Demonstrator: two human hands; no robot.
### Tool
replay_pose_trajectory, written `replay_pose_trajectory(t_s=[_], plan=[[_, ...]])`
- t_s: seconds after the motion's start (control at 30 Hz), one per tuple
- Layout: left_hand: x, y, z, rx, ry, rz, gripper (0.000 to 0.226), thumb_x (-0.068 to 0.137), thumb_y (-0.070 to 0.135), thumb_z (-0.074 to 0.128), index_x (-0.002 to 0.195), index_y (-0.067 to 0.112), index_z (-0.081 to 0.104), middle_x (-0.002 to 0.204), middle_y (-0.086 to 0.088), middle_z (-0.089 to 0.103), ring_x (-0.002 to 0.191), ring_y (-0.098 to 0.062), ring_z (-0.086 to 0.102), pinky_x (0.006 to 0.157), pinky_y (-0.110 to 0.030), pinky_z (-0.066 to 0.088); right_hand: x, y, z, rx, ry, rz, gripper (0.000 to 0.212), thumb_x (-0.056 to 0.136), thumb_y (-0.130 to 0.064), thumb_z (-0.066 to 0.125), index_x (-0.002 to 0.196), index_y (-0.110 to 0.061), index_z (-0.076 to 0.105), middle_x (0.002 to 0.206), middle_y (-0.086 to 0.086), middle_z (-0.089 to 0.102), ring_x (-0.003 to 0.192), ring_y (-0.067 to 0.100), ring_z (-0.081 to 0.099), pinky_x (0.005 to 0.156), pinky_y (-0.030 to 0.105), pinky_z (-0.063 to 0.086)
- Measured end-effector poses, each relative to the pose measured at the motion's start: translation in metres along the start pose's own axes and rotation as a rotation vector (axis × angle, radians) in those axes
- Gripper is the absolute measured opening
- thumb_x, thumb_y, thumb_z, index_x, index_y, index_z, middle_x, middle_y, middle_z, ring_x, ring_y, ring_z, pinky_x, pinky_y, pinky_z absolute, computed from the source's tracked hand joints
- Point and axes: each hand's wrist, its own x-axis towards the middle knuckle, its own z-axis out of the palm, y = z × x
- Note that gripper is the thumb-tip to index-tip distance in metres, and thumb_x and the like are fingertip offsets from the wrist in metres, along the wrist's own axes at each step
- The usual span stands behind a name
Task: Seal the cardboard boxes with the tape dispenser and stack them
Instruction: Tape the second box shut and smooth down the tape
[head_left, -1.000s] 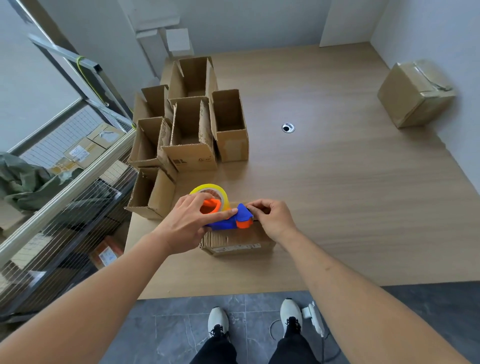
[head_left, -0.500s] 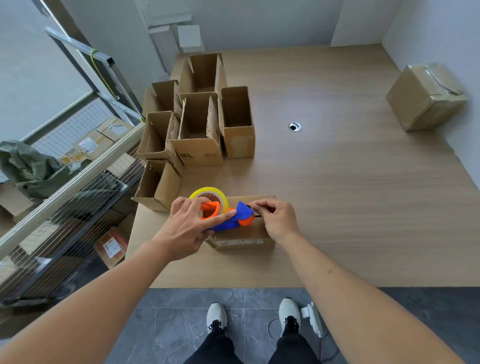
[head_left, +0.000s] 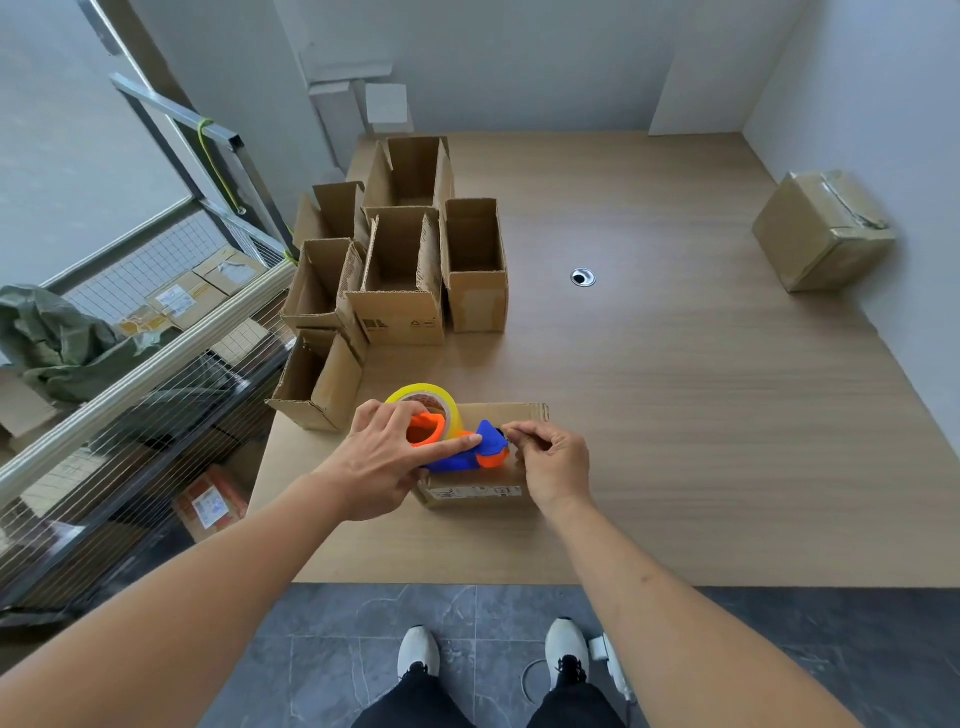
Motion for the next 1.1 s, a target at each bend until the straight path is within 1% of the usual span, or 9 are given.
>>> replay_pose_trajectory(t_s=[0.1, 0.2, 0.37, 0.47, 0.67, 0.8, 0.93, 1.0, 1.1], plan=[[0.004, 0.009, 0.005, 0.016, 0.069, -0.001, 0.078, 0.097, 0.042, 0.059, 0.156, 0.058, 0.009, 0.132, -0.012, 0.042, 0.121, -0.032, 0.034, 0.106, -0.056, 0.036, 0.0, -0.001, -0.002, 0.065, -0.057, 0.081, 0.013, 0.091, -0.009, 0.074, 0.088, -0.019, 0.081, 0.087, -0.008, 0.078, 0.086, 0.008, 0.07, 0.076, 0.02, 0.056], [0.01, 0.012, 0.011, 0.003, 0.099, -0.035, 0.066, 0.099, 0.058, 0.046, 0.155, 0.058, 0.013, 0.13, -0.011, 0.044, 0.122, -0.033, 0.044, 0.109, -0.056, 0.033, 0.003, 0.0, -0.004, 0.073, -0.097, 0.106, 0.013, 0.093, -0.01, 0.072, 0.088, -0.019, 0.08, 0.088, -0.007, 0.077, 0.085, 0.006, 0.069, 0.071, 0.016, 0.052], [0.01, 0.007, 0.012, 0.044, 0.135, 0.057, 0.07, 0.1, 0.044, 0.056, 0.158, 0.05, 0.017, 0.124, -0.015, 0.051, 0.114, -0.034, 0.051, 0.099, -0.052, 0.043, 0.005, 0.007, -0.005, 0.071, -0.075, 0.134, 0.011, 0.091, -0.012, 0.074, 0.086, -0.019, 0.08, 0.087, -0.009, 0.077, 0.081, 0.001, 0.068, 0.075, 0.019, 0.053], [-0.003, -0.014, 0.011, 0.026, 0.143, 0.018, 0.06, 0.104, 0.047, 0.044, 0.158, 0.052, 0.017, 0.126, -0.015, 0.049, 0.116, -0.035, 0.05, 0.096, -0.05, 0.04, 0.009, 0.01, -0.008, 0.15, 0.035, 0.204, 0.009, 0.091, -0.017, 0.076, 0.084, -0.021, 0.08, 0.075, -0.009, 0.073, 0.069, 0.007, 0.062, 0.071, 0.025, 0.051], [-0.009, -0.024, 0.008, -0.04, 0.066, -0.05, 0.054, 0.105, 0.054, 0.03, 0.156, 0.056, 0.013, 0.133, -0.008, 0.047, 0.118, -0.031, 0.048, 0.098, -0.047, 0.037, 0.009, 0.002, -0.01, 0.202, 0.03, 0.246, 0.012, 0.094, -0.017, 0.071, 0.084, -0.013, 0.075, 0.06, -0.003, 0.057, 0.059, 0.015, 0.049, 0.06, 0.035, 0.045], [-0.004, -0.021, 0.01, -0.052, 0.065, -0.03, 0.054, 0.105, 0.053, 0.024, 0.156, 0.058, 0.008, 0.135, -0.008, 0.046, 0.123, -0.03, 0.047, 0.101, -0.047, 0.036, 0.01, -0.004, -0.027, 0.033, 0.035, 0.184, 0.009, 0.09, -0.022, 0.075, 0.082, -0.02, 0.079, 0.076, -0.007, 0.074, 0.066, 0.013, 0.061, 0.067, 0.032, 0.053], [-0.008, -0.029, 0.014, -0.05, 0.03, -0.046, 0.054, 0.103, 0.056, 0.016, 0.155, 0.06, 0.004, 0.138, -0.007, 0.043, 0.127, -0.03, 0.045, 0.106, -0.048, 0.033, 0.019, -0.001, -0.07, -0.054, 0.16, 0.233, 0.01, 0.094, -0.02, 0.072, 0.085, -0.02, 0.077, 0.088, -0.001, 0.075, 0.06, 0.017, 0.07, 0.07, 0.035, 0.061], [-0.008, -0.03, 0.015, -0.052, 0.023, -0.063, 0.055, 0.101, 0.057, 0.019, 0.154, 0.061, 0.004, 0.138, -0.006, 0.042, 0.127, -0.029, 0.045, 0.107, -0.048, 0.032, 0.023, 0.004, -0.086, -0.007, 0.15, 0.305, 0.008, 0.092, -0.017, 0.073, 0.086, -0.014, 0.077, 0.087, 0.004, 0.072, 0.062, 0.016, 0.066, 0.069, 0.039, 0.063], [-0.006, -0.027, 0.014, -0.034, 0.007, -0.031, 0.054, 0.101, 0.058, 0.014, 0.154, 0.061, 0.008, 0.136, -0.007, 0.043, 0.128, -0.029, 0.043, 0.107, -0.048, 0.031, 0.03, 0.003, -0.091, 0.018, 0.111, 0.354, 0.011, 0.09, -0.015, 0.073, 0.089, -0.004, 0.074, 0.076, 0.005, 0.055, 0.058, 0.012, 0.047, 0.065, 0.042, 0.064]])
